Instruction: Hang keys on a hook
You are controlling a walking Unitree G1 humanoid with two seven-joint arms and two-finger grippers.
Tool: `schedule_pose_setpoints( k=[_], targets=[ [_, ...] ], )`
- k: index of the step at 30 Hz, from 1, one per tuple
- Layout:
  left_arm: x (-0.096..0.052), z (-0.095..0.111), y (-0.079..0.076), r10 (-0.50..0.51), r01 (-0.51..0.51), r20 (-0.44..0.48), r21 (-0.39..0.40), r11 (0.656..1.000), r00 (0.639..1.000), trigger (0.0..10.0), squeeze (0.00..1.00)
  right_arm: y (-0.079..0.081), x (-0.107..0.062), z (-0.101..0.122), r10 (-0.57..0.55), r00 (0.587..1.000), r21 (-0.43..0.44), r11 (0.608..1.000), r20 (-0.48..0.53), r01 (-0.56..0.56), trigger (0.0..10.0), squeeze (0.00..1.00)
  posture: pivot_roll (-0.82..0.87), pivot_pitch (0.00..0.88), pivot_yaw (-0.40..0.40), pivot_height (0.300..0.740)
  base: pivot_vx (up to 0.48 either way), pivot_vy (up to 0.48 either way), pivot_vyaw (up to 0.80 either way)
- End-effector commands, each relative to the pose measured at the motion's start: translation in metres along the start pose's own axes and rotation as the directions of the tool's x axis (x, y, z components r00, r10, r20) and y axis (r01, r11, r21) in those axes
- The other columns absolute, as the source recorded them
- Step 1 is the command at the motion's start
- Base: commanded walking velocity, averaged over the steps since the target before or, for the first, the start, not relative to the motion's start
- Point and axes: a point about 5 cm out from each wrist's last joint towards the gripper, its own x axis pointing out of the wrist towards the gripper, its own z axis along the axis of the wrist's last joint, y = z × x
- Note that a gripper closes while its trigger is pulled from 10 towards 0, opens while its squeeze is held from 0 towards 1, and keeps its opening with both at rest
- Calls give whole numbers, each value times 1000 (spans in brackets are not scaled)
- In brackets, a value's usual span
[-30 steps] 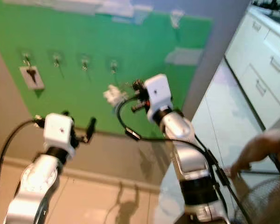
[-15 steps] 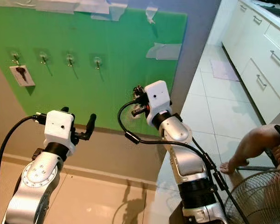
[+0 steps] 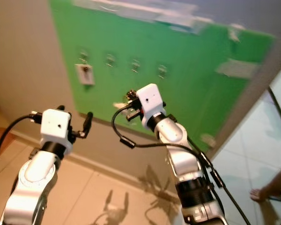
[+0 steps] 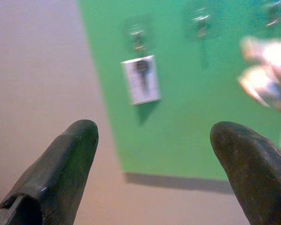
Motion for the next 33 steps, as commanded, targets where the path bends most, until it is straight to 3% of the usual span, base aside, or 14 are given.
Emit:
schedule_pose_setpoints(
  k=[1, 19, 31, 33],
  targets=[
    [3, 2, -10, -42, 43, -10, 20, 999, 999, 10000, 0, -9, -4, -2, -43, 999, -13, 999, -9, 43, 10000, 0, 13, 0, -60, 740, 442, 0, 0],
    [13, 2, -16, -120, 126, -57, 126, 984, 991, 10000, 0, -2, -1, 0, -23, 1000, -29, 999, 20, 24, 10000, 0, 7, 0, -47, 740, 458, 0, 0],
    [13, 4, -16, -116, 122, -54, 130, 984, 992, 10000, 0, -2, 0, 9, -22, 999, -38, 999, 46, 24, 10000, 0, -1, 0, -39, 740, 0, 0, 0],
    [12, 3, -16, -121, 128, -55, 131, 983, 991, 10000, 0, -2, 1, 15, 6, 998, -76, 997, 67, -1, 10000, 0, -3, 0, -38, 740, 0, 0, 0]
  ],
)
